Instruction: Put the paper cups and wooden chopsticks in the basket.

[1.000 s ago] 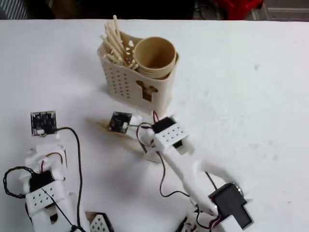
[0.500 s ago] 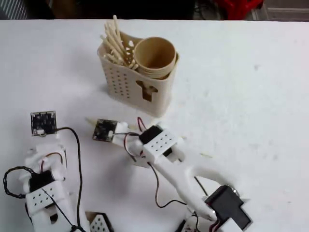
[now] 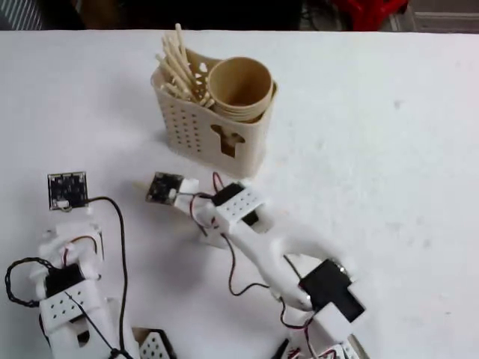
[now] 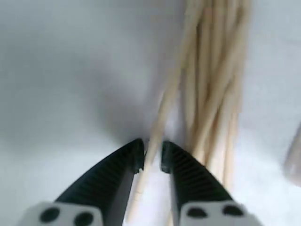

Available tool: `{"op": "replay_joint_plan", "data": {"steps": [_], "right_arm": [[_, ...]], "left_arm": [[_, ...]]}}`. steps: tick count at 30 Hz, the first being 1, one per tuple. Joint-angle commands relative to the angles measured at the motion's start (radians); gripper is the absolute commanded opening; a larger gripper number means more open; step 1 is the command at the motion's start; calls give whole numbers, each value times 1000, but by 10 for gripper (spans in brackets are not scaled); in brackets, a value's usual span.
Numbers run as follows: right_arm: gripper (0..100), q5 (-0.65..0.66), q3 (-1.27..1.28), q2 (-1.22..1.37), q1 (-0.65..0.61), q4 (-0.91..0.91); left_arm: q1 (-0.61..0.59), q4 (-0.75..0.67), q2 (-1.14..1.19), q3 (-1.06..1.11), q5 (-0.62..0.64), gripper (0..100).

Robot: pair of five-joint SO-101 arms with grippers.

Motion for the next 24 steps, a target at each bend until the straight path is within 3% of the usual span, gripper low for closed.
{"op": "replay_joint_plan", "data": {"steps": [1,15,19,24], "right_arm": [[19,-58,-23,-70,27,18],[16,-232,-58,-582,21,179],[16,-264,-235,-707,31,179],[15,-364,-571,-604,30,148]], "left_arm": [[13,-21,-13,-3,-9,76],[13,-23,-13,-3,-9,76],[13,-23,-13,-3,-9,76],[13,-23,-13,-3,-9,76]]}}
